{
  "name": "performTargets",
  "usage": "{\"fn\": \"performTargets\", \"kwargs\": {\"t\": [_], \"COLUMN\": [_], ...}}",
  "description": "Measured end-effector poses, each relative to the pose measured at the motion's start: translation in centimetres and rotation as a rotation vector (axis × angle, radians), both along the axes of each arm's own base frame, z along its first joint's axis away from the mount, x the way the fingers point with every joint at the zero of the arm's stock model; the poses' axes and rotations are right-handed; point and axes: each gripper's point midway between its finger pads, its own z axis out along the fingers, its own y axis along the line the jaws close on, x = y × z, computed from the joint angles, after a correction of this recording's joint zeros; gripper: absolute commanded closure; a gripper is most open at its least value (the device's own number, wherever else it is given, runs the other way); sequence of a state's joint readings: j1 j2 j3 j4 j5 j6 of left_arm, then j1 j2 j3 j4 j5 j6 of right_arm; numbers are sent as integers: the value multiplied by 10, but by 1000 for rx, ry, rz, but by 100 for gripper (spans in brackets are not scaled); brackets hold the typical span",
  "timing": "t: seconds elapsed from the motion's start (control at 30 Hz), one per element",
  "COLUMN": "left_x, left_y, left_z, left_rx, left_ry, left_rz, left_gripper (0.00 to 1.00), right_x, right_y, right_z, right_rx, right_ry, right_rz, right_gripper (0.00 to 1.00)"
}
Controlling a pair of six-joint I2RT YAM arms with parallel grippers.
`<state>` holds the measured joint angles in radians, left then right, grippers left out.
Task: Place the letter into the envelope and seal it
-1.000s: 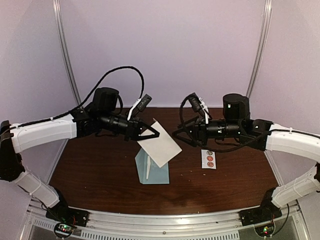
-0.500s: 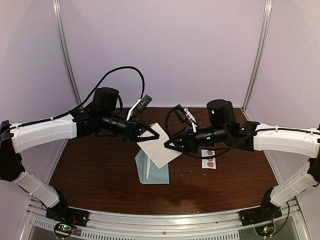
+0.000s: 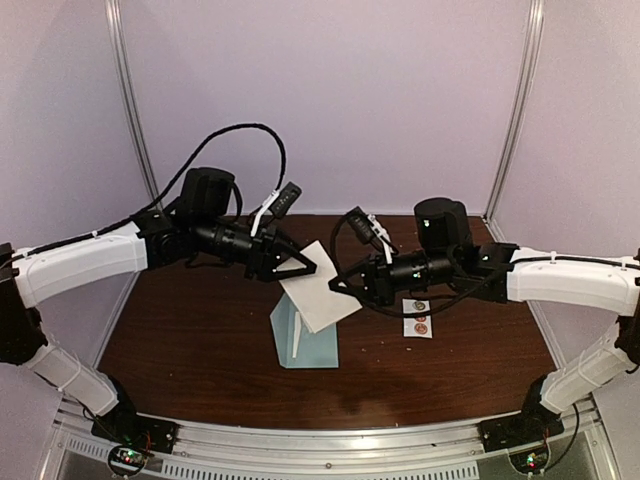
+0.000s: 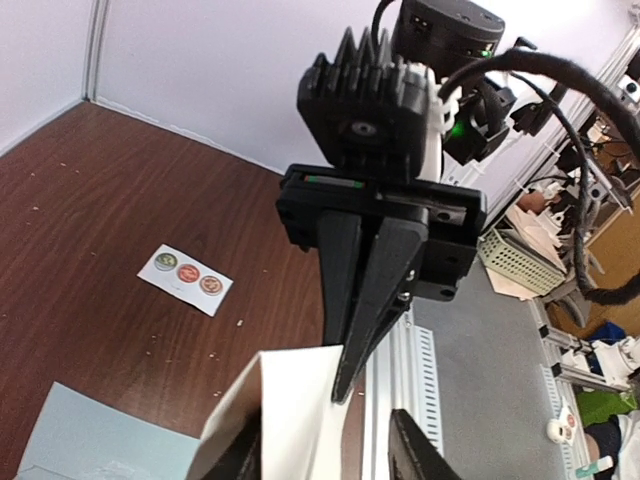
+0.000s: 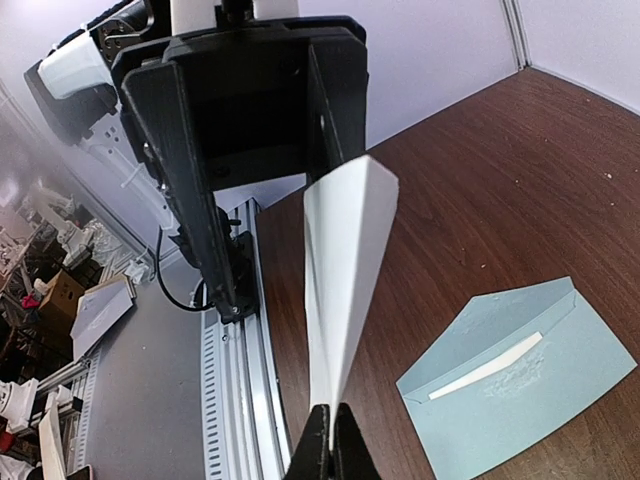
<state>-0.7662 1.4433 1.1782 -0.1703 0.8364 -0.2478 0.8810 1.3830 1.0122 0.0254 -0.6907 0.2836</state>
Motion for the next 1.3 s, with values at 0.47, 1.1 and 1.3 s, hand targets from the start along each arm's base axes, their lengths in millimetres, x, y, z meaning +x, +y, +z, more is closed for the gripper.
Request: {"fn": "performTargets", "kwargs": {"t": [0.47,1.1,1.3], "left_x": [14,-3,1], "left_y": [10,1,3], "left_z": [30,0,0], "left_rx": [4,44,55], "left_ry": [-126,-41,-55], "left_rz": [53,-78,-52], "left_gripper": [28,100,100], "right_x": [-12,-16,-15], "right_y": [-2,-2,-4], "right_z": [-6,-2,-7], "right_rx": [-21,-30,-50], "right_ry": [23,29,30], "right_rz": [58,87,70], "right_gripper": [100,78,82]}}
